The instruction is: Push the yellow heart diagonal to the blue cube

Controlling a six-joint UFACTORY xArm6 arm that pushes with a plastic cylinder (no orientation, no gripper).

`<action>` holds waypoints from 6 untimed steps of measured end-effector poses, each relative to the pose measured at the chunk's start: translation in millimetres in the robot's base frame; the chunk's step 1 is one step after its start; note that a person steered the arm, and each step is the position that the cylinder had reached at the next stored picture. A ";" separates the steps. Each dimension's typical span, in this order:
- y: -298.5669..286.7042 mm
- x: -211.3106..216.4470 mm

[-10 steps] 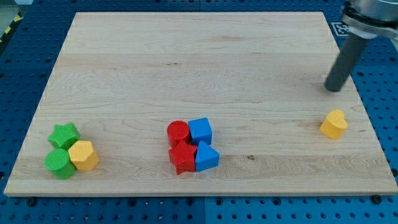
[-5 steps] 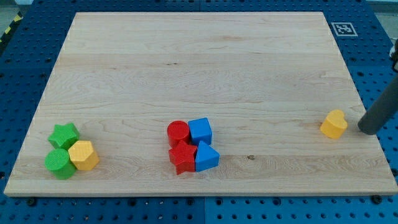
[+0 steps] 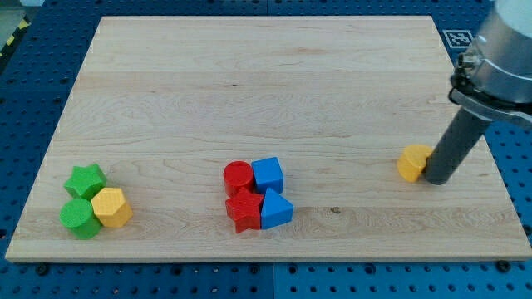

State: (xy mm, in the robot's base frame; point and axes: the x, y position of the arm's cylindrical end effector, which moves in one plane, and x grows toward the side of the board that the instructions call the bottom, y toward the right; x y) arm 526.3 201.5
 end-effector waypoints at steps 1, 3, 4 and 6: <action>-16.2 0.0; -34.6 -22.3; -34.8 -26.4; -64.5 -42.0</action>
State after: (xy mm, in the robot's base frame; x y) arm 484.3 136.9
